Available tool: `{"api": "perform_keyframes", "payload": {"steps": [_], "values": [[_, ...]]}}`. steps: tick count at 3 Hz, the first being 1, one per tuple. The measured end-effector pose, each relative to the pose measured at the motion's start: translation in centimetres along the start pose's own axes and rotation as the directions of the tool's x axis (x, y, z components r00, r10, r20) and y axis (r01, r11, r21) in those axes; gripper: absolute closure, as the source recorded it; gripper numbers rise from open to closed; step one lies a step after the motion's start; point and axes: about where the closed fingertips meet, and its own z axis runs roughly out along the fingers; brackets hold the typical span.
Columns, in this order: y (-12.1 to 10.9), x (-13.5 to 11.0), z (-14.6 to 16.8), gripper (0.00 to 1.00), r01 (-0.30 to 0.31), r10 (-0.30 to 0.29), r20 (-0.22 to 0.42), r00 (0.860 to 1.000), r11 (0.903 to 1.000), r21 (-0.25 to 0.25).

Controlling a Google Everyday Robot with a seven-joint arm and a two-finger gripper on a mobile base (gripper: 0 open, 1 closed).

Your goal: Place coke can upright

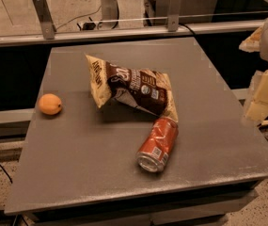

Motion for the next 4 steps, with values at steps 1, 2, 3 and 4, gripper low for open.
{"api": "perform_keyframes", "payload": {"steps": [1,2,3,4], "values": [[0.0,0.0,0.0,0.0,0.0,0.0,0.0,1.0,1.0,0.0],[0.0,-0.6,0.2,0.0,0.053,-0.053,-0.006,0.999,0.9986,0.0],[1.2,-3.5,2.3,0.0,0.179,-0.178,0.079,0.981,0.9837,-0.012],[1.5,-5.4,2.0,0.0,0.273,-0.273,0.137,0.952,0.9618,0.013]]}}
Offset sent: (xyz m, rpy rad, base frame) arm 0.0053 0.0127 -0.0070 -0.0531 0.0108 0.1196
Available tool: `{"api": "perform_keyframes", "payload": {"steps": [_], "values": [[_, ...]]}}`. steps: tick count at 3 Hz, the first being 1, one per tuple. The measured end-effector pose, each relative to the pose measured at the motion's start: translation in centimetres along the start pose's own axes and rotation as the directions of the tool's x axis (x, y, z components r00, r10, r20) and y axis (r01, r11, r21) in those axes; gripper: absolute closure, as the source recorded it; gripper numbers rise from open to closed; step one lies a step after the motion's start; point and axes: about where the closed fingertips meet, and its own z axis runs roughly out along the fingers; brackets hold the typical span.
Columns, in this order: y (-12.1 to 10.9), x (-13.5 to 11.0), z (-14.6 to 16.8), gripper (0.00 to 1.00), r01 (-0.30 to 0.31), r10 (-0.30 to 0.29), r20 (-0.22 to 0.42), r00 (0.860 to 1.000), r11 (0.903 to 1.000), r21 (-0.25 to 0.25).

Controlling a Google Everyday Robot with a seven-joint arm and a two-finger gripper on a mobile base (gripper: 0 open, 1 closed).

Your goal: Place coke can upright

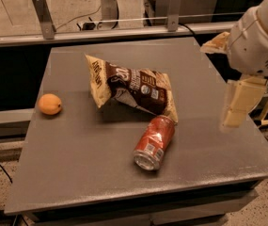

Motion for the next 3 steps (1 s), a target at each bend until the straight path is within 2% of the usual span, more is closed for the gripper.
{"api": "perform_keyframes", "payload": {"steps": [1,2,3], "values": [[0.1,-0.7,0.9,0.0,0.083,-0.084,-0.008,0.996,0.9949,-0.057],[1.1,-2.5,3.6,0.0,0.296,-0.299,0.014,0.954,0.9359,-0.19],[2.2,-3.8,4.8,0.0,0.504,-0.503,0.069,0.861,0.8289,-0.243]]}}
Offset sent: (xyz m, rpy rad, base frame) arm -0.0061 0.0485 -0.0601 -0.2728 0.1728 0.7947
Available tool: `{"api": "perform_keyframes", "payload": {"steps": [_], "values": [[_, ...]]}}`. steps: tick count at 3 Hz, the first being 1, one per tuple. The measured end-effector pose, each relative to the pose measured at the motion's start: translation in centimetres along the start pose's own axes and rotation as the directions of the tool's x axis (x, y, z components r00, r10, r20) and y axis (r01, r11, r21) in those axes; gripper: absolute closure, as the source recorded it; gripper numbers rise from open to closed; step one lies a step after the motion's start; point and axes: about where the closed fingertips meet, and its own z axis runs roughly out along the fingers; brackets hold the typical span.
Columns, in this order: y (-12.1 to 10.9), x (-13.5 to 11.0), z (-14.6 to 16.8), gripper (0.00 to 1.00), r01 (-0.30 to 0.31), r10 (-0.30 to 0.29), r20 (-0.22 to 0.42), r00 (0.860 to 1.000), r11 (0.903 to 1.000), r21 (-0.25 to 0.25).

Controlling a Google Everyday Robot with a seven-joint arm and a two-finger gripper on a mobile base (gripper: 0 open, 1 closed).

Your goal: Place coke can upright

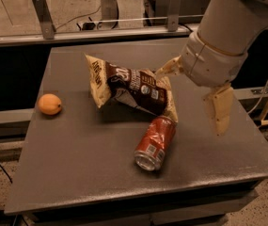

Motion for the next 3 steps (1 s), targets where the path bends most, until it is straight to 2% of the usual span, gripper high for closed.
{"api": "perform_keyframes", "payload": {"steps": [1,2,3], "values": [[0.3,-1.4,0.2,0.0,0.172,-0.173,0.053,0.983,0.9846,0.034],[0.1,-1.8,0.1,0.0,0.261,-0.264,0.051,0.963,0.9636,0.06],[-0.1,-2.7,1.1,0.0,0.339,-0.341,0.026,0.94,0.9387,0.062]]}}
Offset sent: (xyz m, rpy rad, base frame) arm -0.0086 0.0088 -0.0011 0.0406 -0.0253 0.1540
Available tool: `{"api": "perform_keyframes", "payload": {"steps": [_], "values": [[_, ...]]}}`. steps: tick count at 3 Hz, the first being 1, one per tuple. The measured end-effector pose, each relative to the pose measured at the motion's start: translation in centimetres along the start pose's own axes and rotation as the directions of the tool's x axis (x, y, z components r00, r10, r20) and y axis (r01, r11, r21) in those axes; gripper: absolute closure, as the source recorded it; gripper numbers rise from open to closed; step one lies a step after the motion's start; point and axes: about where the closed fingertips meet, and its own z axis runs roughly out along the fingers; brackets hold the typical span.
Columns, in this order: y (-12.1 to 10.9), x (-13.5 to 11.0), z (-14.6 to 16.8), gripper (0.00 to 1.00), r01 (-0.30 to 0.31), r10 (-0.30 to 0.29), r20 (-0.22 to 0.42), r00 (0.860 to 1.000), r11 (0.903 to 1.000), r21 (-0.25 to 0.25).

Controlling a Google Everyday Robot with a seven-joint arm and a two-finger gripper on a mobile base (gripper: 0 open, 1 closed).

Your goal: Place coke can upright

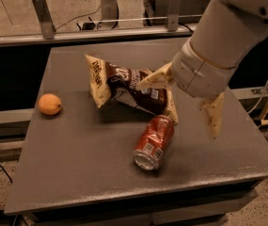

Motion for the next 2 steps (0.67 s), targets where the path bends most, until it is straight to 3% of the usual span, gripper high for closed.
{"api": "perform_keyframes", "payload": {"steps": [1,2], "values": [[0.0,-0.7,1.9,0.0,0.11,-0.111,-0.025,0.993,0.9932,-0.037],[0.0,-1.3,4.3,0.0,0.201,-0.208,-0.06,0.976,0.9742,-0.102]]}}
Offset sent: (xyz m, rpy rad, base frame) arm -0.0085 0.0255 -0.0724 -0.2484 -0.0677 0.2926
